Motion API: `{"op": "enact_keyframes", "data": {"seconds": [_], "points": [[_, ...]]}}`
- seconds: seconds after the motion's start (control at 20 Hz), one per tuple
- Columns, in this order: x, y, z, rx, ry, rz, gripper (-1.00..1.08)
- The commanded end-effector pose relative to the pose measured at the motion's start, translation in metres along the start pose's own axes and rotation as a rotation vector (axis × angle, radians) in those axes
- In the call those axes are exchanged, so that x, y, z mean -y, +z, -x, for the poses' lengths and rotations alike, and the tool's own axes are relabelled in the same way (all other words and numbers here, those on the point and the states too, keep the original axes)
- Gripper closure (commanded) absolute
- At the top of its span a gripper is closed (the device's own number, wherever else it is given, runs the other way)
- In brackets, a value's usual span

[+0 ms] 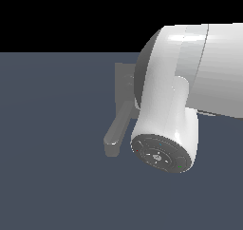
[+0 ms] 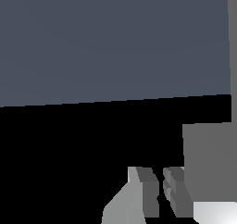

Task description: Turn on the faucet by rotating a designated handle.

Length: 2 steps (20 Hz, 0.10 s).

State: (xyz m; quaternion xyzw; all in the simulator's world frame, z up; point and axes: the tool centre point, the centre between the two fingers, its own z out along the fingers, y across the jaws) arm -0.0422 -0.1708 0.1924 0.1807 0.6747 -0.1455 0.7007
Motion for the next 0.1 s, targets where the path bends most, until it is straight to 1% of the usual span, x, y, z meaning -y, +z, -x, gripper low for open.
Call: {"op": "enact_keyframes", "data": {"seconds": [0.0, 0.05], "points": [[-0.0242, -0.0008, -0.0214, -0.028, -0.075, 0.204, 1.08], [-0.0242, -0.0008, -0.0214, -0.028, -0.075, 0.204, 1.08]]}}
